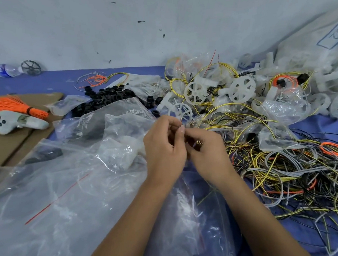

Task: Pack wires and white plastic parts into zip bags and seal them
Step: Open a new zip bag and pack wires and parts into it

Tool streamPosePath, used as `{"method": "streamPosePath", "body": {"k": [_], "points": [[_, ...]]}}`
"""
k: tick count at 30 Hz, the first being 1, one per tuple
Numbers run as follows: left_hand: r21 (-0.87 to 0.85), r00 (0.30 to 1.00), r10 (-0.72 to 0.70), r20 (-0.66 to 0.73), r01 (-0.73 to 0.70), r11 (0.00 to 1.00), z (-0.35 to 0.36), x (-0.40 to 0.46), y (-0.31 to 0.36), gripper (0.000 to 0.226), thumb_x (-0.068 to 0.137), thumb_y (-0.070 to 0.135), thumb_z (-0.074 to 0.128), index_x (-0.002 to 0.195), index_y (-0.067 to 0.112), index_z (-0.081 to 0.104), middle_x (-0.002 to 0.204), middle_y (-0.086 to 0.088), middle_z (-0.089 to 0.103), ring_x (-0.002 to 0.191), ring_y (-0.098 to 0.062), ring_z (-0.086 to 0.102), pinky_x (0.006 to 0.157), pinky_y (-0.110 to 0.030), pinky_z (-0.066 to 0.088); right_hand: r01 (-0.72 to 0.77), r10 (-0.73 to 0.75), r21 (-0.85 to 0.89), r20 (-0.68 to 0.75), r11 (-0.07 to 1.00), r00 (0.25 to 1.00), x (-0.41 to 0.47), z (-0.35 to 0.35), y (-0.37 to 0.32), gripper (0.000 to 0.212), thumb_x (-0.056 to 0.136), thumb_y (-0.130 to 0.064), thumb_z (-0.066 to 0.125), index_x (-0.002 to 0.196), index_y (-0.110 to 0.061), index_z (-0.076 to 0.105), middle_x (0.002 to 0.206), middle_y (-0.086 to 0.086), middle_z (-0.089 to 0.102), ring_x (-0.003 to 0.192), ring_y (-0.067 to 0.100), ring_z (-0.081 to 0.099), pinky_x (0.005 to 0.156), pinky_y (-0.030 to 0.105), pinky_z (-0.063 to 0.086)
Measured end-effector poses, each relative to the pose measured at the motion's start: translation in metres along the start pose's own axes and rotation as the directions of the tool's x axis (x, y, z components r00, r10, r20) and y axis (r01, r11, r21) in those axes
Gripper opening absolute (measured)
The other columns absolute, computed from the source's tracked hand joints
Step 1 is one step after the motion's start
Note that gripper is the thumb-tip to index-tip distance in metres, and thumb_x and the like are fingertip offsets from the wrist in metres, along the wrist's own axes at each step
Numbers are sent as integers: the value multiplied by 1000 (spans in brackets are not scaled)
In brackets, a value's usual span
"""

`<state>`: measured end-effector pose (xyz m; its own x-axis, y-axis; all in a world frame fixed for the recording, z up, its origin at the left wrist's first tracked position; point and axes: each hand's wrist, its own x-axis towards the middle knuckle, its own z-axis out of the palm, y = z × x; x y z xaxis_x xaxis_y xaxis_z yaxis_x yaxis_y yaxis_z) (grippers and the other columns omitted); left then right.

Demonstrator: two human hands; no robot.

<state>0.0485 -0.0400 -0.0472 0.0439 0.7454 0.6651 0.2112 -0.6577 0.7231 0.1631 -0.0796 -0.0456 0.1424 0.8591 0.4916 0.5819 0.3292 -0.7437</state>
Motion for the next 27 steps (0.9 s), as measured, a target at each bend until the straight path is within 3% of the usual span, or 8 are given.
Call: {"method": "streamPosePath", "body": {"k": [4,8,10,13,16,20,24,27], "points": [[-20,999,35,-30,-35,999,-2,0,2,11,92,8,65,94,18,62,83,4,67,78,-17,67,69,-38,53,-65,58,111,65,992,996,0,-4,6,24,93,2,65,103,-16,79,79,-2,73,72,10,64,67,32,53],[-69,998,32,-46,-35,997,-7,7,6,12,96,12,62,96,23,60,80,0,65,72,-25,65,65,-47,53,-88,99,74,-159,993,982,-1,-5,7,15,98,-16,65,96,-15,80,83,-5,76,79,13,70,71,28,53],[-159,999,-15,-46,8,987,-13,13,12,15,98,15,60,96,29,59,77,0,63,66,-31,63,60,-53,53,-93,111,77,-278,993,954,0,-6,5,27,103,-24,58,87,-15,77,75,-7,73,71,6,67,65,21,48],[-303,990,-95,-103,59,951,-22,27,20,14,99,10,59,96,24,58,73,6,61,54,-19,61,51,-36,53,-139,184,145,-367,980,912,0,-5,2,45,107,-37,45,78,-14,70,69,-6,68,62,7,61,61,27,45],[-466,950,-258,-176,150,872,-26,40,22,15,97,-1,59,95,14,57,76,0,61,53,-16,60,53,-28,52,-170,254,268,-323,948,912,-2,-1,-2,58,101,-58,39,79,-10,62,72,6,65,63,24,61,55,42,50],[-620,899,-400,-177,214,755,-22,49,35,17,98,-7,58,94,9,53,82,-19,55,58,-19,58,61,-30,55,-176,299,388,-283,904,911,1,4,-5,60,83,-79,52,98,-20,54,90,6,63,67,21,66,49,35,54],[-709,878,-451,-163,213,672,-14,63,60,16,98,-9,57,96,6,51,70,-6,56,56,-15,59,64,-29,57,-320,403,591,-10,741,915,2,12,-1,76,70,-71,68,128,-28,43,109,-12,65,96,11,71,79,42,62],[-775,870,-492,-32,290,562,-4,70,84,18,97,-10,58,91,6,52,64,-4,56,51,-14,59,62,-27,58,-334,357,631,95,701,929,3,16,-1,80,72,-59,76,137,-26,42,127,-4,68,117,14,66,100,41,53]]}}
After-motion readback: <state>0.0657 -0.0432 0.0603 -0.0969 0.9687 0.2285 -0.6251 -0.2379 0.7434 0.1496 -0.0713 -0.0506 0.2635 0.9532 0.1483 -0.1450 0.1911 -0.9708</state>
